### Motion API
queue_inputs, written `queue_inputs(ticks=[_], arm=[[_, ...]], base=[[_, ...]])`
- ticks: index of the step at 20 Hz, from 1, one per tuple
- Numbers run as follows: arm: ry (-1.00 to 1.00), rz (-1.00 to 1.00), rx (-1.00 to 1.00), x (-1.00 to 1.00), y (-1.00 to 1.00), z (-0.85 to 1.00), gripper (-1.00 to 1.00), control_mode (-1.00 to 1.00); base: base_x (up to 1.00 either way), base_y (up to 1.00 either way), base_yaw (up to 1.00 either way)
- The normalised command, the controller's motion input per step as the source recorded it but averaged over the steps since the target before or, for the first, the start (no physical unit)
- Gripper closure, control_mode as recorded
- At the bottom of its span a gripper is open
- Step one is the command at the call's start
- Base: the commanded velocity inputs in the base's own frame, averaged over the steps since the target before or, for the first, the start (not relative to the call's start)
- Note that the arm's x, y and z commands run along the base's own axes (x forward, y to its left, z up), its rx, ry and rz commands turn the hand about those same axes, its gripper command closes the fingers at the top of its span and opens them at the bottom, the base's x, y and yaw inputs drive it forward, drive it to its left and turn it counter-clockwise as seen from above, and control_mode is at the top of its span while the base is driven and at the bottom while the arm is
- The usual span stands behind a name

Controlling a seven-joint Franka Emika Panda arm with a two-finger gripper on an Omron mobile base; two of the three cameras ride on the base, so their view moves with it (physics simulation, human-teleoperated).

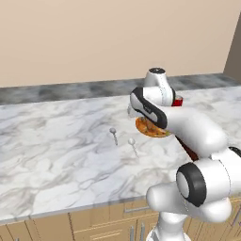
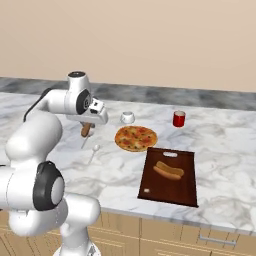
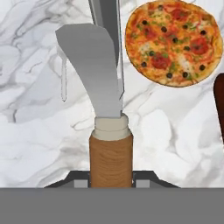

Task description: Take the pizza cutter from the drawer on the left and place it on the dining counter for cutting.

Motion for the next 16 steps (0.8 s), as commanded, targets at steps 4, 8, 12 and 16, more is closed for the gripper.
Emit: queue_inputs(ticks=[4,8,12,16], arm=[[0.00,0.00,0.00,0.56,0.19,-0.47,1.00,-1.00],[-0.02,0.00,0.03,0.45,-0.04,-0.64,1.00,-1.00],[-0.05,0.00,0.05,0.35,-0.21,-0.61,1.00,-1.00],[-0.02,0.00,0.01,0.51,-0.03,-0.59,1.00,-1.00]], base=[[0.00,0.00,0.00],[0.00,0.00,0.00],[0.00,0.00,0.00],[0.00,0.00,0.00]])
